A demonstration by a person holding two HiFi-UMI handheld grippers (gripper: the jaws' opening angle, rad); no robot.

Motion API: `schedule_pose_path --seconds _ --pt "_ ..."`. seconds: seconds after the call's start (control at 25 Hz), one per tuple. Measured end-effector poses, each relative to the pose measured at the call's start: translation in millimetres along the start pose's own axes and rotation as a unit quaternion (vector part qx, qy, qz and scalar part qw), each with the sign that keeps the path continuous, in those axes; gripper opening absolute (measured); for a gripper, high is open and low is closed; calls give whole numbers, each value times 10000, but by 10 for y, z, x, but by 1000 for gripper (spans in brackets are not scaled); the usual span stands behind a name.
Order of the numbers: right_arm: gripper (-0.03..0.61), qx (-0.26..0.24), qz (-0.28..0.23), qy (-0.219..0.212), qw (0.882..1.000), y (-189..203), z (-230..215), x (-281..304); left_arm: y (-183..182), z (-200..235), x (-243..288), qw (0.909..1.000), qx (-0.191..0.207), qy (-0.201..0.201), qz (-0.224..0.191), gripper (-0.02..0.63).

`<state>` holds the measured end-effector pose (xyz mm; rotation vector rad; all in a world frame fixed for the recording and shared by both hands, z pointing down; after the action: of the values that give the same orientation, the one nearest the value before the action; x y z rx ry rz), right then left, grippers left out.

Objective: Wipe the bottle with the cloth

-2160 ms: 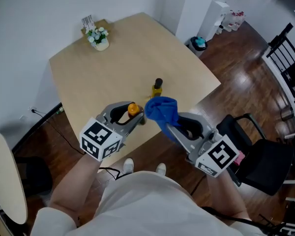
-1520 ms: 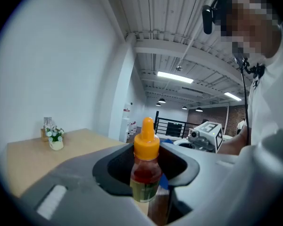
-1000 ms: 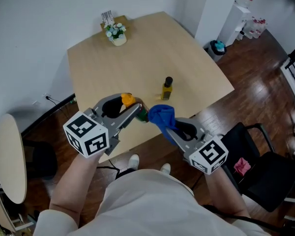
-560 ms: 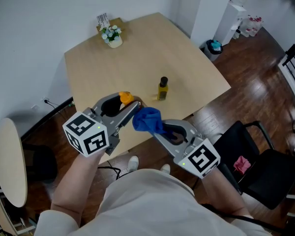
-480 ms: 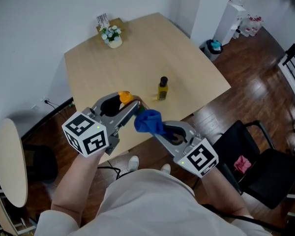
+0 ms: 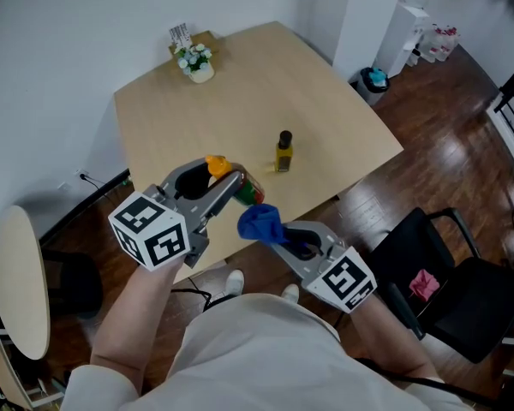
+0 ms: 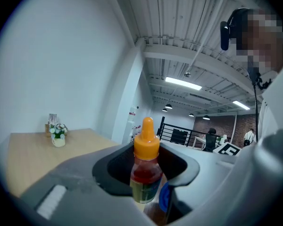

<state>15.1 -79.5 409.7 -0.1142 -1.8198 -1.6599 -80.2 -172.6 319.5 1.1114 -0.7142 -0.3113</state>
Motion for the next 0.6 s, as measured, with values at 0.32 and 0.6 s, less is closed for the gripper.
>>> schedule_pose_path --seconds 0.32,0.6 --pt "80 -549 -386 -66 9977 -571 237 -87 12 -181 -31 9999 -11 67 -87 160" --pt "81 -198 63 -211 9996 -50 229 222 -16 -281 -169 9997 -89 89 -202 160"
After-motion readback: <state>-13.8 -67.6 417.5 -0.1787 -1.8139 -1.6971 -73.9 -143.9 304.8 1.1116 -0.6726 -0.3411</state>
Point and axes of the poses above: the fingertips, and each gripper's own axes: x forward along the fingers, z to its left, y out of its underside, the point moved 2 cm from there along -x, backward along the fingers, and after that the axes turned 11 degrees about z, right-handed, at the moved point
